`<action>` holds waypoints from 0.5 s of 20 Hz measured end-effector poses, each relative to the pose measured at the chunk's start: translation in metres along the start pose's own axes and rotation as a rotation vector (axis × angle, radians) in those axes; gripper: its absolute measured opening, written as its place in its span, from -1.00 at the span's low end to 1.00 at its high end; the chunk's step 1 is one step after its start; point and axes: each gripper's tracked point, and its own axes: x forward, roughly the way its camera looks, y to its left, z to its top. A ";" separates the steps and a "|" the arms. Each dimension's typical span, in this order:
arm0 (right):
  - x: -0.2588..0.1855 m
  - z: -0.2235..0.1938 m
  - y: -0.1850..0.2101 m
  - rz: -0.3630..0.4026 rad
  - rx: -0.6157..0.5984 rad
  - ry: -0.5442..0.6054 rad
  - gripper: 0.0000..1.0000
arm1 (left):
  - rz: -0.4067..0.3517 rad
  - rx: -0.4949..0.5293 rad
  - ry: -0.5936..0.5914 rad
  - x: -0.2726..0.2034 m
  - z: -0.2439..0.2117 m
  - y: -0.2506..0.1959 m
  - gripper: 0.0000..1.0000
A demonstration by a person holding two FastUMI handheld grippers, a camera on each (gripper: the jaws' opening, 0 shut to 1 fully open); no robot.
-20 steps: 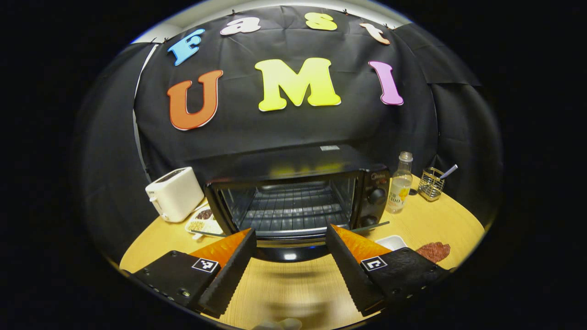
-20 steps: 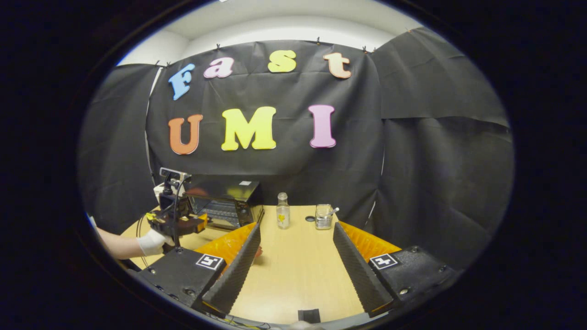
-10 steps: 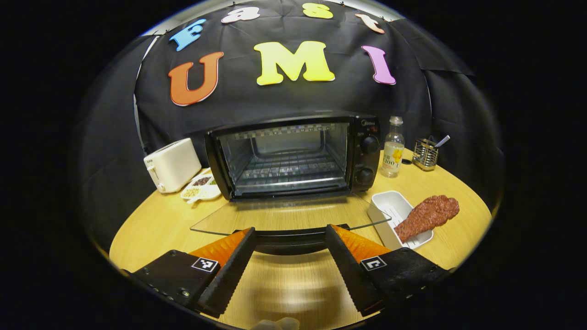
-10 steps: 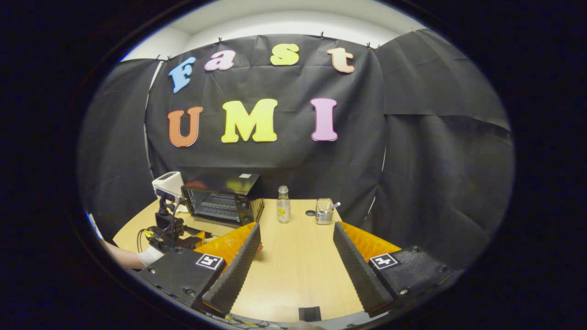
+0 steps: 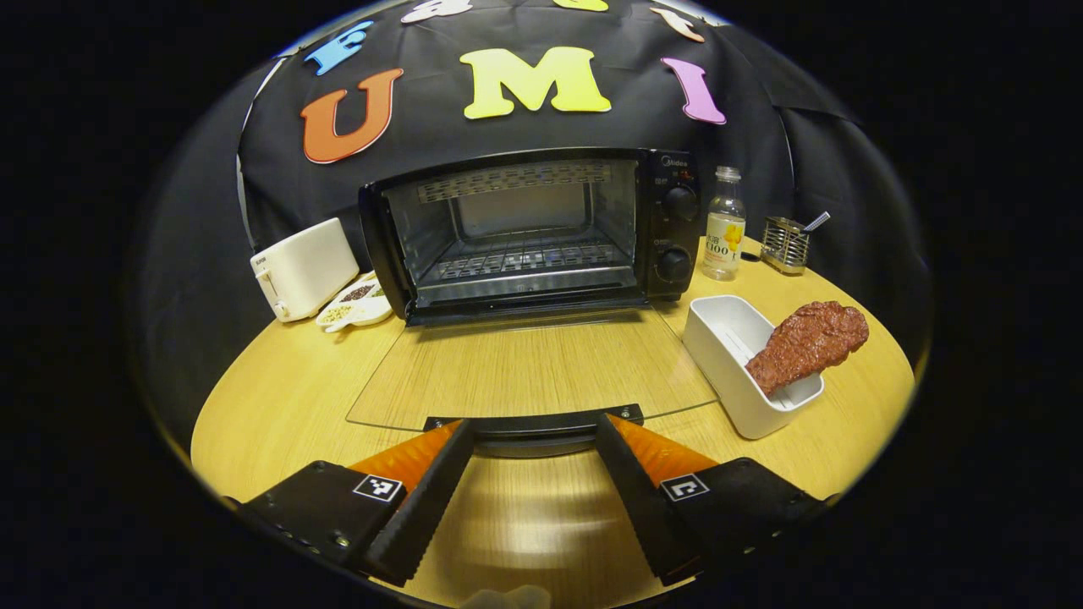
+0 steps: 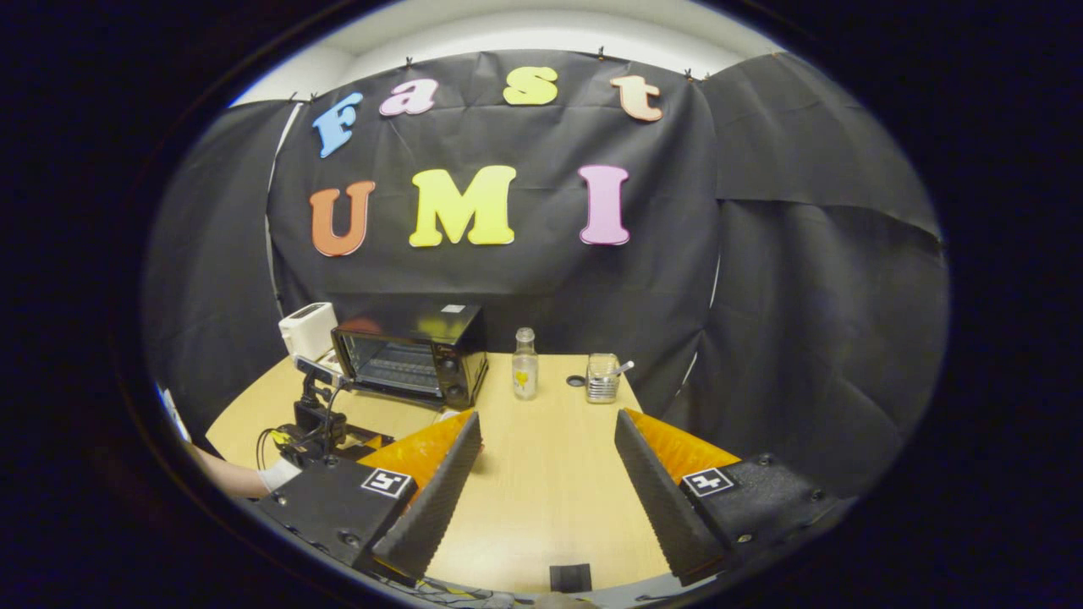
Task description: Open the electric oven with the left hand, put the food in, and close the electric oven.
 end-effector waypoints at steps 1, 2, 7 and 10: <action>0.003 0.000 0.000 0.010 -0.002 0.001 0.94 | 0.005 -0.006 -0.009 -0.001 0.002 0.000 0.89; 0.007 -0.001 -0.001 0.019 -0.003 0.000 0.94 | 0.018 -0.005 -0.018 -0.004 0.006 0.003 0.89; 0.039 -0.018 -0.012 0.078 0.047 0.033 1.00 | 0.053 -0.040 -0.060 -0.033 0.026 0.011 0.94; 0.071 -0.044 -0.013 0.140 0.046 0.095 1.00 | 0.054 -0.066 -0.095 -0.072 0.041 0.005 0.94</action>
